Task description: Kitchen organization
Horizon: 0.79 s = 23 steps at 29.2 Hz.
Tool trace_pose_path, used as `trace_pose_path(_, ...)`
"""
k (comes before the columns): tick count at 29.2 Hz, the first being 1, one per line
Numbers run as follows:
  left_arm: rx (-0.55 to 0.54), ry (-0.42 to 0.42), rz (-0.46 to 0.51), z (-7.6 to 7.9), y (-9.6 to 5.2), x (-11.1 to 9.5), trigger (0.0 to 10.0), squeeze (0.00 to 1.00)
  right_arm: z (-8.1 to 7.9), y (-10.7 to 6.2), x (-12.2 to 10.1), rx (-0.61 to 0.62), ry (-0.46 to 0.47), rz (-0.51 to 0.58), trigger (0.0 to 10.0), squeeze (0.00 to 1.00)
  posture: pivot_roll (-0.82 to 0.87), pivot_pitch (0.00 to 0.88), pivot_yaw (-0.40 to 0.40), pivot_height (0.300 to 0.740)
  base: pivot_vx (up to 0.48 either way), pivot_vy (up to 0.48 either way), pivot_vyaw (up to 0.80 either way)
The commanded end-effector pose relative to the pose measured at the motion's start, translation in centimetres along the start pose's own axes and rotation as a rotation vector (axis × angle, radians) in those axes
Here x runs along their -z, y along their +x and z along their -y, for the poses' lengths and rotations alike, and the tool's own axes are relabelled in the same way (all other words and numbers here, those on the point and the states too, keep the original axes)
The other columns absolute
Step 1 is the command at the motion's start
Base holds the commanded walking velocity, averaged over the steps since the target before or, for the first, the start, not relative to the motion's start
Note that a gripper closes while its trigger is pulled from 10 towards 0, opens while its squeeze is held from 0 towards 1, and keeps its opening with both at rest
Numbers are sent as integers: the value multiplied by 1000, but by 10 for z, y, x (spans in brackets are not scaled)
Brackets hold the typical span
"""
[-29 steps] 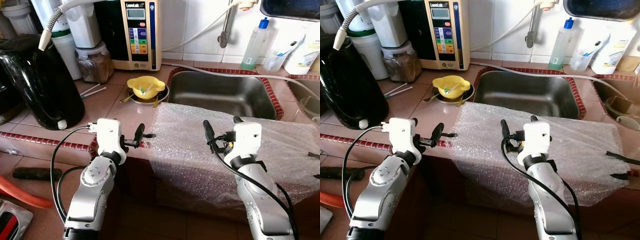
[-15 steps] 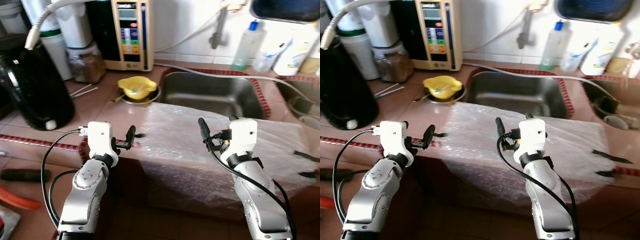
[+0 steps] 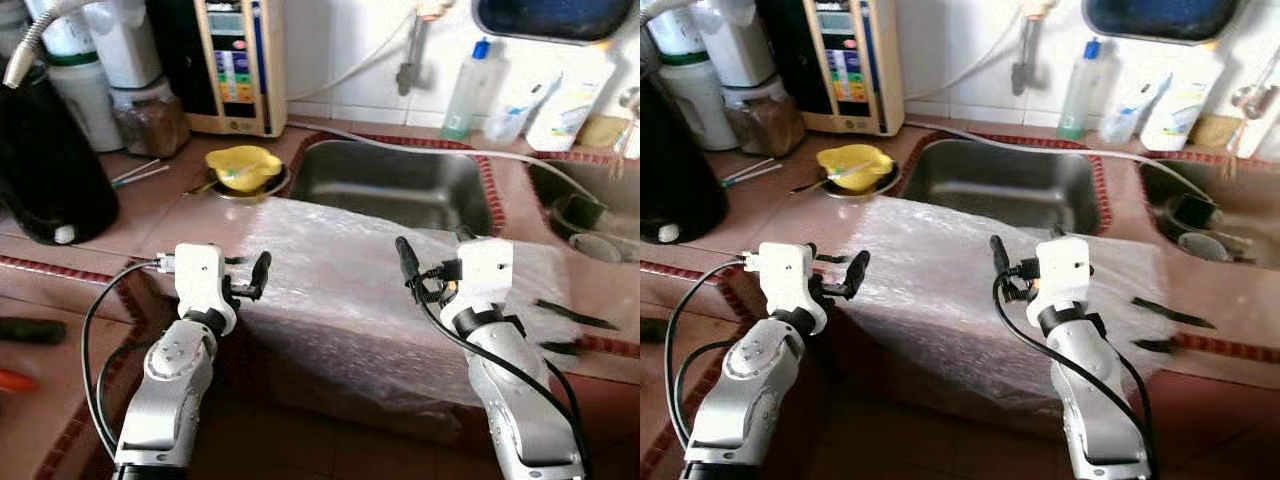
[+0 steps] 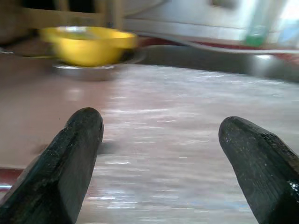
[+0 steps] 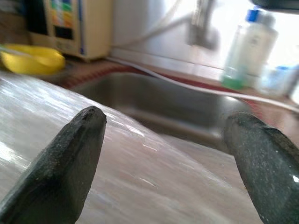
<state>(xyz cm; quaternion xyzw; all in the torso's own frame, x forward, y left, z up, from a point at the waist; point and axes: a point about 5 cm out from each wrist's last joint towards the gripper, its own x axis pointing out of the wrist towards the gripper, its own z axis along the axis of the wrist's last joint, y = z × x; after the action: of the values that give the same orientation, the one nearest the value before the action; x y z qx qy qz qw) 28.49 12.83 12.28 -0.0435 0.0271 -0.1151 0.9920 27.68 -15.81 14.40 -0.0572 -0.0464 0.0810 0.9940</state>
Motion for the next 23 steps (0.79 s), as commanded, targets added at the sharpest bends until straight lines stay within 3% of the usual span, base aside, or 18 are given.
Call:
trace_pose_path(1,-17,18,29,-6,0,-7,10000,0,-4,3,-5,-9,9,20,10000,0,72,0,12,740,0,0,0)
trace_pose_path(12,-35,32,33,-7,2,-9,10000,0,-5,4,-4,-8,15,14,10000,0,67,0,14,740,0,0,0)
trace_pose_path(17,-71,50,49,-11,4,-12,10000,0,-6,5,-4,-15,14,6,10000,0,63,0,13,740,0,0,-800)
trace_pose_path(19,-141,94,63,-17,5,-15,10000,0,-6,5,-4,-18,10,5,10000,0,64,0,12,740,0,0,-800)
trace_pose_path(23,-190,106,64,-22,4,-14,10000,0,-5,6,-5,-22,14,15,10000,0,65,0,8,740,0,0,-795)
